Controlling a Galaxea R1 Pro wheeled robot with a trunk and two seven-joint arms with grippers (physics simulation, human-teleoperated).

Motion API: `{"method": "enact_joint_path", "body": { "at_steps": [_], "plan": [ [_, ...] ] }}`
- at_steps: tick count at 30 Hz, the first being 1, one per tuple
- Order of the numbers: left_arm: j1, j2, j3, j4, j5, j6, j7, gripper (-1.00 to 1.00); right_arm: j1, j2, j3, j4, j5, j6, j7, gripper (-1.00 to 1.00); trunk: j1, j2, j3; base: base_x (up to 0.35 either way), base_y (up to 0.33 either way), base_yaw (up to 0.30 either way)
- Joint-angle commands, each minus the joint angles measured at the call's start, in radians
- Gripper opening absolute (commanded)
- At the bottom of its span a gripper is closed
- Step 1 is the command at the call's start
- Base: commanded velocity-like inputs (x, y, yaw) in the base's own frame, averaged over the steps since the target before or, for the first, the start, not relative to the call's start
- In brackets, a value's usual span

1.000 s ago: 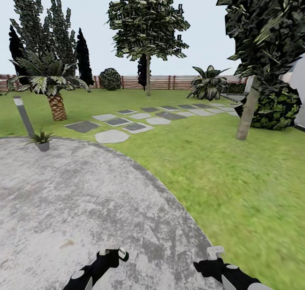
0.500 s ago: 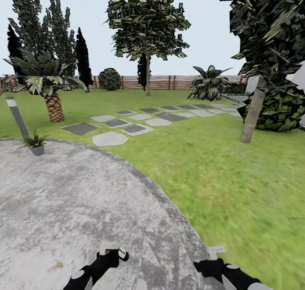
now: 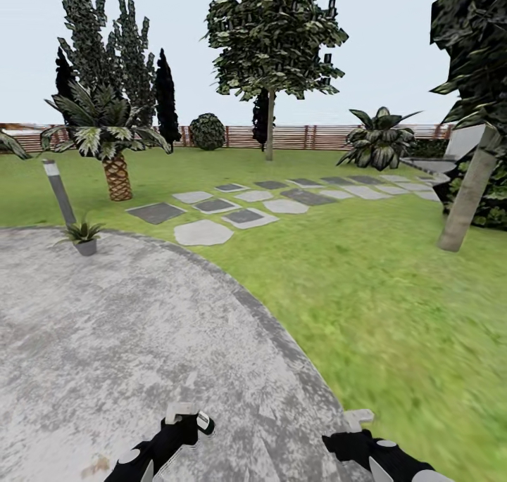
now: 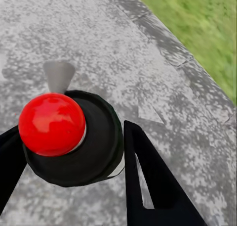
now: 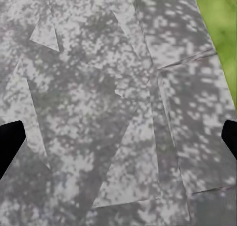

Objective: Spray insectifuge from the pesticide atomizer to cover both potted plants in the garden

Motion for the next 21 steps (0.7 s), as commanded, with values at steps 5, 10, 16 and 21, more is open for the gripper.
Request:
{"method": "enact_joint_path", "body": {
  "at_steps": [5, 10, 16, 21],
  "plan": [
    [-0.001, -0.001, 0.008, -0.001, -0.010, -0.005, -0.004, -1.00, 0.000, -0.004, 0.008, 0.001, -0.011, -0.001, 0.003, 1.00, 0.000, 0.000, -0.001, 0.335, 0.077, 0.250],
    [-0.001, -0.001, 0.008, -0.001, -0.010, -0.005, -0.004, -1.00, 0.000, -0.006, 0.008, 0.001, -0.011, -0.001, 0.003, 1.00, 0.000, 0.000, -0.001, 0.306, 0.175, 0.251],
    [-0.001, -0.001, 0.008, -0.001, -0.010, -0.005, -0.004, -1.00, 0.000, -0.006, 0.007, 0.001, -0.011, 0.000, 0.003, 1.00, 0.000, 0.000, -0.001, 0.272, 0.217, 0.183],
    [-0.001, -0.001, 0.008, -0.001, -0.010, -0.005, -0.006, -1.00, 0.000, -0.006, 0.007, -0.001, -0.011, -0.011, 0.003, 1.00, 0.000, 0.000, -0.001, 0.267, 0.223, 0.033]
  ]
}}
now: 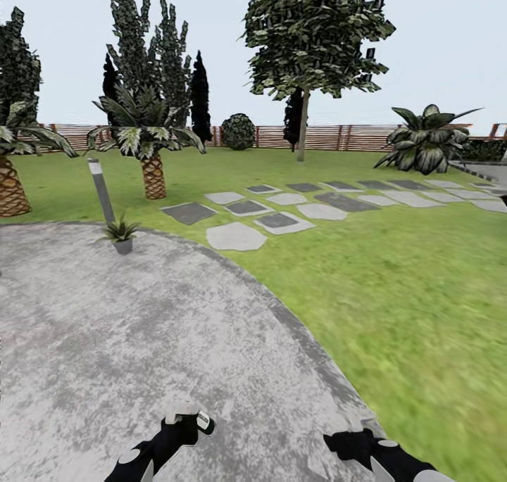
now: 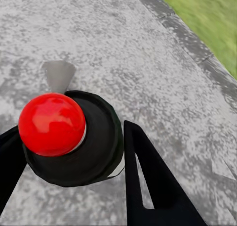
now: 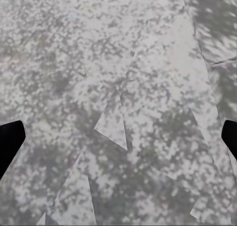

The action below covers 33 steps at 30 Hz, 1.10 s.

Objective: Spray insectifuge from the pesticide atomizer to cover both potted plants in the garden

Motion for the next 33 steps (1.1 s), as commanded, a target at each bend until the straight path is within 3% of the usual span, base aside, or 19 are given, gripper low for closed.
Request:
{"method": "enact_joint_path", "body": {
  "at_steps": [1, 20, 33],
  "plan": [
    [-0.001, -0.001, 0.008, -0.001, -0.010, -0.005, -0.004, -1.00, -0.001, -0.001, 0.008, 0.001, -0.010, -0.004, 0.003, 1.00, 0.000, 0.000, -0.001, 0.267, 0.223, 0.147],
    [-0.001, -0.001, 0.008, -0.001, -0.010, -0.005, -0.005, -1.00, -0.001, 0.001, 0.008, 0.002, -0.011, -0.007, 0.002, 1.00, 0.000, 0.000, -0.001, 0.274, 0.207, 0.249],
    [-0.001, -0.001, 0.008, -0.001, -0.010, -0.005, -0.005, -1.00, -0.001, 0.001, 0.008, 0.002, -0.011, -0.007, 0.002, 1.00, 0.000, 0.000, -0.001, 0.322, 0.039, 0.257]
  ]
}}
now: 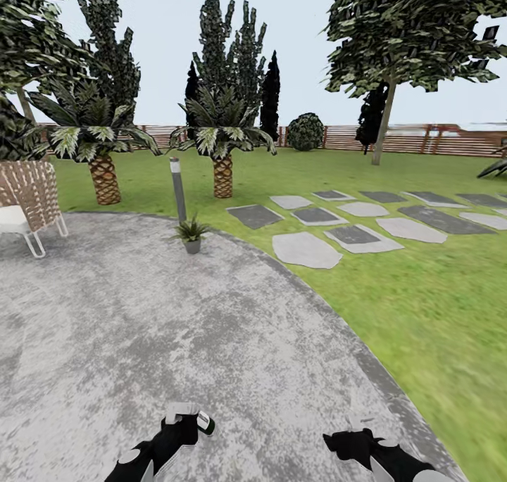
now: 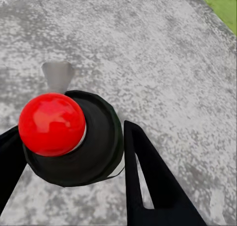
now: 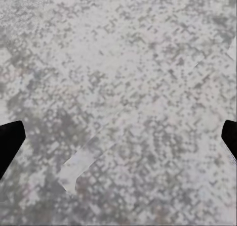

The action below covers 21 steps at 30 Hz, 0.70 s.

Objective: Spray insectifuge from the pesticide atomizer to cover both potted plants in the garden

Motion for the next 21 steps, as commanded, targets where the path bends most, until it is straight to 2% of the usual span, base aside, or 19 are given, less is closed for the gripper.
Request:
{"method": "enact_joint_path", "body": {
  "at_steps": [1, 9, 21],
  "plan": [
    [-0.001, -0.001, 0.008, -0.001, -0.010, -0.005, -0.004, -1.00, 0.000, -0.001, 0.008, 0.001, -0.010, -0.004, 0.003, 1.00, 0.000, 0.000, -0.001, 0.330, 0.071, 0.257],
    [-0.001, -0.001, 0.008, -0.001, -0.010, -0.005, -0.004, -1.00, 0.000, -0.002, 0.008, 0.001, -0.010, -0.004, 0.003, 1.00, 0.000, 0.000, -0.001, 0.327, 0.126, 0.257],
    [-0.001, -0.001, 0.008, -0.001, -0.010, -0.005, -0.004, -1.00, 0.000, -0.002, 0.008, 0.001, -0.011, -0.004, 0.003, 1.00, 0.000, 0.000, -0.001, 0.308, 0.212, 0.257]
  ]
}}
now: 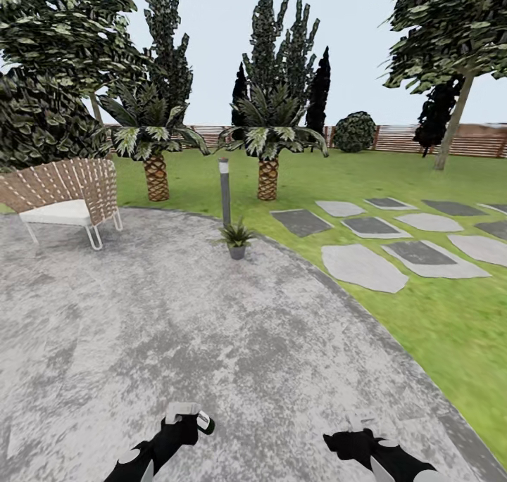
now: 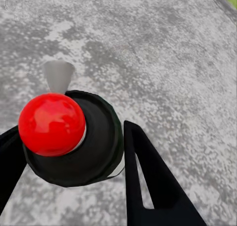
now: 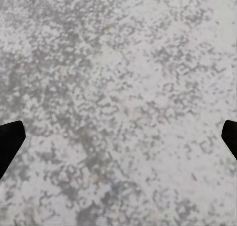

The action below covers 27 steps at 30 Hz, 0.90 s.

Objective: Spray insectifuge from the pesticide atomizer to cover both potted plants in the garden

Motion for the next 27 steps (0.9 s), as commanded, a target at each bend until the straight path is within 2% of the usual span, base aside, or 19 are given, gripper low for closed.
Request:
{"method": "enact_joint_path", "body": {
  "at_steps": [1, 17, 23, 27],
  "plan": [
    [-0.001, -0.001, 0.008, -0.001, -0.010, -0.005, -0.004, -1.00, -0.001, -0.001, 0.008, 0.001, -0.010, -0.004, 0.003, 1.00, 0.000, 0.000, -0.001, 0.307, 0.149, 0.253],
    [-0.001, 0.000, 0.008, -0.001, -0.010, -0.005, -0.005, -1.00, -0.001, 0.001, 0.009, 0.003, -0.010, -0.003, 0.002, 1.00, 0.000, 0.000, -0.001, 0.307, 0.015, 0.028],
    [-0.001, 0.000, 0.008, -0.002, -0.010, -0.004, -0.049, -1.00, -0.001, 0.007, 0.016, 0.002, -0.006, -0.017, -0.004, 1.00, 0.000, 0.000, -0.001, 0.307, 0.000, 0.000],
    [-0.001, -0.001, 0.008, -0.002, -0.010, -0.004, -0.056, -1.00, -0.001, 0.008, 0.015, 0.002, -0.006, -0.017, -0.004, 1.00, 0.000, 0.000, -0.001, 0.308, 0.000, 0.000]
  ]
}}
